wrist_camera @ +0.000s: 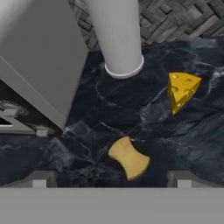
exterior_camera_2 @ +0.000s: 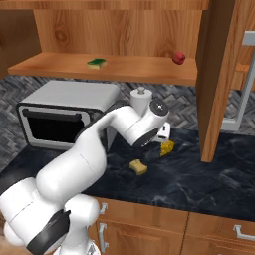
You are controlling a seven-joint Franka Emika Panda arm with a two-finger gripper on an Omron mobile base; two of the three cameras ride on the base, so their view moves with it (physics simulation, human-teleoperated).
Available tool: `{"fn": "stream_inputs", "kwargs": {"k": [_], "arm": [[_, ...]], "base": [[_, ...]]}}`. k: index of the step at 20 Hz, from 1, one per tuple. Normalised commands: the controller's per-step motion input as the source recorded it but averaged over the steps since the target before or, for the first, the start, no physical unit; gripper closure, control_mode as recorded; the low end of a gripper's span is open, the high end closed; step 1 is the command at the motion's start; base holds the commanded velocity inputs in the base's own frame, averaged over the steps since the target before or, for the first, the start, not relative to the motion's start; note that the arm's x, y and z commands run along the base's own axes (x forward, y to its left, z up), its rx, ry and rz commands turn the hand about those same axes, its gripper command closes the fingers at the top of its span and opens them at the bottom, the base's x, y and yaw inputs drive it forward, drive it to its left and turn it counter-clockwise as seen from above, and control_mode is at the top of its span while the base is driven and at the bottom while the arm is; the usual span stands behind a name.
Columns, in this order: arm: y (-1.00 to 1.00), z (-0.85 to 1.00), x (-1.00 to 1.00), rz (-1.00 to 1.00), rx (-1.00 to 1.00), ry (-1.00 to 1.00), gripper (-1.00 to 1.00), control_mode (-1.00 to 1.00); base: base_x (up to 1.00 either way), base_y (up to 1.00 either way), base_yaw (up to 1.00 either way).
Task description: Pick the sponge and sponge from the cabinet and place them on the counter.
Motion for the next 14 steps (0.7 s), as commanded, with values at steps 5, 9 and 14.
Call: {"fn": "stream_inputs", "kwargs": {"k": [5,9,14], "arm": [[0.04,0.30,-0.39,-0.13,0.01,-0.02,-1.00,-1.00],[0.14,0.32,-0.40,-0.13,0.00,-0.06,-1.00,-1.00],[0.26,0.36,-0.25,-0.11,0.00,-0.09,-1.00,-1.00]], "base": [[0.00,0.00,0.00],[0.00,0.00,0.00],[0.00,0.00,0.00]]}}
